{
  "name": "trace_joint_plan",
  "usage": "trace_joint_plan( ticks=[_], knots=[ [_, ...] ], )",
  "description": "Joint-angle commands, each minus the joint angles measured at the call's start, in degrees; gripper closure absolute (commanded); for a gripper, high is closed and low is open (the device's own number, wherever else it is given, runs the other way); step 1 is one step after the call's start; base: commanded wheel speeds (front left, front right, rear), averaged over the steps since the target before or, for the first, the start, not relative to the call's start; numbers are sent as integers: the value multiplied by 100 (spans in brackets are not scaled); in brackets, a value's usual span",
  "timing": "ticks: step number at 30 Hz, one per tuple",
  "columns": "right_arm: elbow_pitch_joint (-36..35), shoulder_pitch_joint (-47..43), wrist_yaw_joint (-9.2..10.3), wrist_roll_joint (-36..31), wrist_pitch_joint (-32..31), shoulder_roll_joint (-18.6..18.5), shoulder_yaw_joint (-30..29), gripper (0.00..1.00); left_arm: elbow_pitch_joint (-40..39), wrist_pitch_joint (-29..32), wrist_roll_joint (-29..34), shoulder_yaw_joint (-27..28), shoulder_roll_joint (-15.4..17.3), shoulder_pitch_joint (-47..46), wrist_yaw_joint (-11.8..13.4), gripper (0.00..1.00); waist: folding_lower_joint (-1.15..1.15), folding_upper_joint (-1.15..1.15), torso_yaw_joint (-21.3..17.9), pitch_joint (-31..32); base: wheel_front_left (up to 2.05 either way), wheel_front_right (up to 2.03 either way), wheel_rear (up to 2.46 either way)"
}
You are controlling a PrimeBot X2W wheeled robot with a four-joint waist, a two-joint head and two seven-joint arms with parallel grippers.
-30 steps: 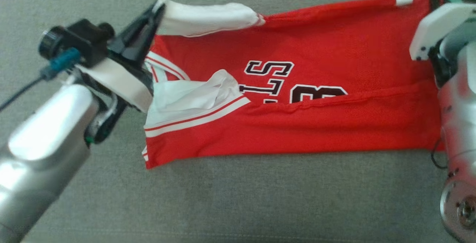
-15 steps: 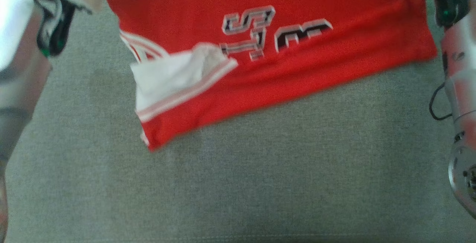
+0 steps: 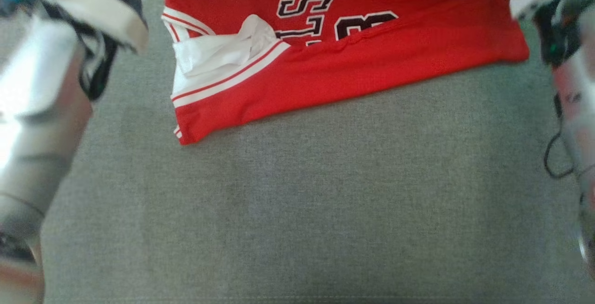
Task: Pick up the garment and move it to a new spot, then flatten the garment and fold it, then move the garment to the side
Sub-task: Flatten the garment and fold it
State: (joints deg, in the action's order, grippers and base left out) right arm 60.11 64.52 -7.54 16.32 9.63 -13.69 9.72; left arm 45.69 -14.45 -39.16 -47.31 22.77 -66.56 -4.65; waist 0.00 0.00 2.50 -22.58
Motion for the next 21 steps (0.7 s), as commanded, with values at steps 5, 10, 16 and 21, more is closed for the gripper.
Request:
trace_joint_plan(
  ticks=[5,10,16,21],
  knots=[
    [-256,-461,5,526,-132,-220,603,100,-251,-51,51,39,323,452,-77,100,0,0,122,247,0,0,0],
    [-400,-928,5,999,-401,-536,1162,100,-455,-34,95,-184,458,1015,-117,100,0,0,179,415,0,0,0],
    [-551,-1358,5,1333,-798,-951,1876,100,-749,365,-45,-422,588,1622,-145,100,0,0,183,573,0,0,0],
    [-653,-1496,5,1428,-1013,-1265,2437,100,-1082,952,-183,-731,747,2016,-208,100,0,0,155,627,0,0,0]
  ],
)
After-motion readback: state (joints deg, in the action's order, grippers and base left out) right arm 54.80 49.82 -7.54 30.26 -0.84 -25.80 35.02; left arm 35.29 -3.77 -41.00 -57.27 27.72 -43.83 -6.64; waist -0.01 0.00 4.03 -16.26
